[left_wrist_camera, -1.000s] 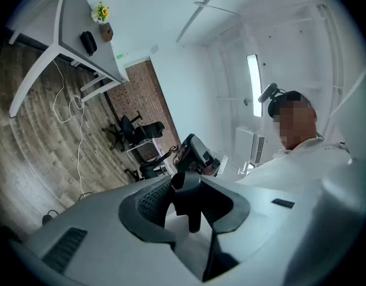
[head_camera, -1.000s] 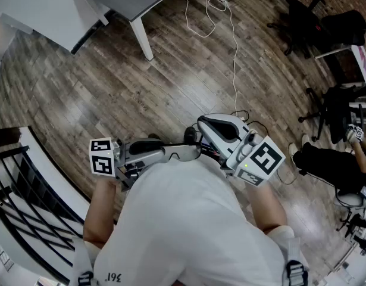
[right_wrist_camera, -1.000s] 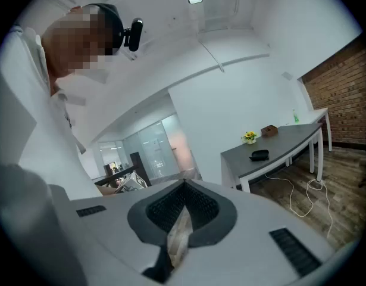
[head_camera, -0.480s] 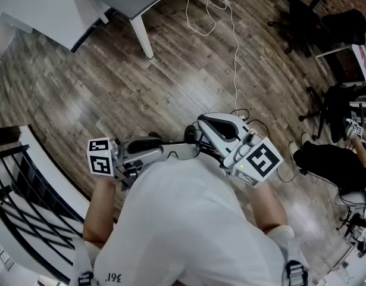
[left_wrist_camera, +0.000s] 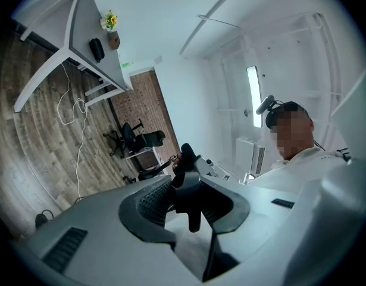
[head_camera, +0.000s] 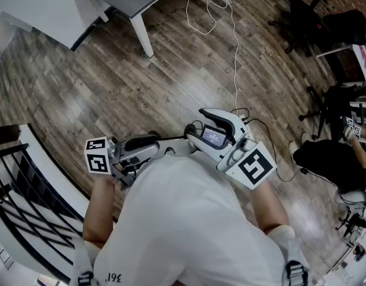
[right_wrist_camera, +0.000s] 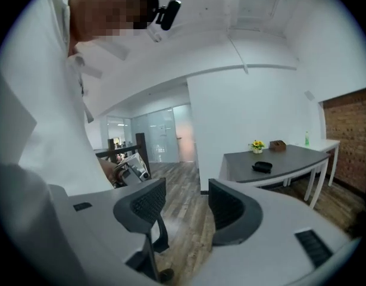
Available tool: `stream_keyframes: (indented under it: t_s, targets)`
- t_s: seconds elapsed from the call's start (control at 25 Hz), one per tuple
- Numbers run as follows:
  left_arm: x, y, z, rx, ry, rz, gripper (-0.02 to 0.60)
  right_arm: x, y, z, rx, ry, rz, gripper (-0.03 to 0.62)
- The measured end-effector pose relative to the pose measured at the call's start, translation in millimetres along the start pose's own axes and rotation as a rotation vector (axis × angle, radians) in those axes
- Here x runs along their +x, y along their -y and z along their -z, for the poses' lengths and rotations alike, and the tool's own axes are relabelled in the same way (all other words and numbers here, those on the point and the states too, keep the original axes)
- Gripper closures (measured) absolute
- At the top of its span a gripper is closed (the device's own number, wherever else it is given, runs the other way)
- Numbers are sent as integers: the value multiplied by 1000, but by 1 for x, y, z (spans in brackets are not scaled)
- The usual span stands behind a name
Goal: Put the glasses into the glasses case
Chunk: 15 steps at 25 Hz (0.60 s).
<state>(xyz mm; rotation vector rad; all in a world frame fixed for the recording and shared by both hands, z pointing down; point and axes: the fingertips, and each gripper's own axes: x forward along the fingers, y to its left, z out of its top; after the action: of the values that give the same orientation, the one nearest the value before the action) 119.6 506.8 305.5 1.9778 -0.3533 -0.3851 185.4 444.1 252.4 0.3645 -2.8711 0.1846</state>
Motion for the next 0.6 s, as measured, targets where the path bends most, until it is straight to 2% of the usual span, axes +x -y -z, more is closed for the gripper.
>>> stream_keyframes:
  t_s: [0.16,0.28,0.4,0.6]
  targets:
    - [-2,-6,-11,-22,56,-20,446,3,-17,10,-106,-96,-56,333]
    - [-3,-12,-18,-28,87,-46,446,9,-30,16,-254,-153,-113,293]
    - [-1,-15,-25,-24,97,-63,447,16,-39,21,-389,-209,-167,239]
    - [11,-15,-33,1,88,-60,446,22,-38,41,-509,-307,-218,210]
